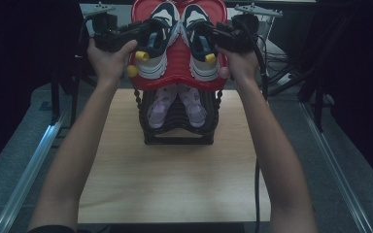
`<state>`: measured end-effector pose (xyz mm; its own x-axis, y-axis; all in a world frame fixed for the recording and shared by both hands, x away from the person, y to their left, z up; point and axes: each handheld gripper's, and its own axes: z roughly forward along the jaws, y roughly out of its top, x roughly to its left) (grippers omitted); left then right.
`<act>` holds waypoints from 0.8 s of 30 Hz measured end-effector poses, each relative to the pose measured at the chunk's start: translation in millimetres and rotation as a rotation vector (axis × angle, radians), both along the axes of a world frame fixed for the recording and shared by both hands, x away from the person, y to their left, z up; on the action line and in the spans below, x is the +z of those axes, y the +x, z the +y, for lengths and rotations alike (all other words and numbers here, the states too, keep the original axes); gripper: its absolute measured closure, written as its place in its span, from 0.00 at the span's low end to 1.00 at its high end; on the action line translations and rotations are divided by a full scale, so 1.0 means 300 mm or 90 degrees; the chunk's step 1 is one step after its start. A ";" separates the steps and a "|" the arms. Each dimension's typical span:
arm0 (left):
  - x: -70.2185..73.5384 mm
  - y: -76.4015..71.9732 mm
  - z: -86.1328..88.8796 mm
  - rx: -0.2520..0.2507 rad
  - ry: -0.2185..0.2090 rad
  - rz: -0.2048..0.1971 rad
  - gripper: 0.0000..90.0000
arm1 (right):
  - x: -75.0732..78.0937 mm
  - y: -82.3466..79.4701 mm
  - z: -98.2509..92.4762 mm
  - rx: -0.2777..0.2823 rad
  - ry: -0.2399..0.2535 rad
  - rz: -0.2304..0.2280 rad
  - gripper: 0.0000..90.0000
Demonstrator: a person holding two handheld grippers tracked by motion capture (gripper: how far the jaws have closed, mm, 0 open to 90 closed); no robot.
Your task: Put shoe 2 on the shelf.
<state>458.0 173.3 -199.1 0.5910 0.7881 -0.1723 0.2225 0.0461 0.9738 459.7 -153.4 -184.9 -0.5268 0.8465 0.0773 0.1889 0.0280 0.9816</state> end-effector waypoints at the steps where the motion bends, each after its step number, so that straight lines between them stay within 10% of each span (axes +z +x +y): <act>1: 0.000 0.001 0.001 -0.005 -0.005 0.006 0.68 | 0.000 0.000 0.000 -0.002 -0.004 -0.004 0.58; 24: 0.018 -0.061 0.046 -0.027 -0.041 0.003 0.45 | -0.015 -0.052 -0.089 0.064 0.094 -0.012 0.43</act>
<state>439.6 187.2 -193.6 0.6220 0.7502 -0.2245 0.2306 0.0985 0.9680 444.0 -180.2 -189.5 -0.6106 0.7696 0.1867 0.1740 -0.0996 0.9797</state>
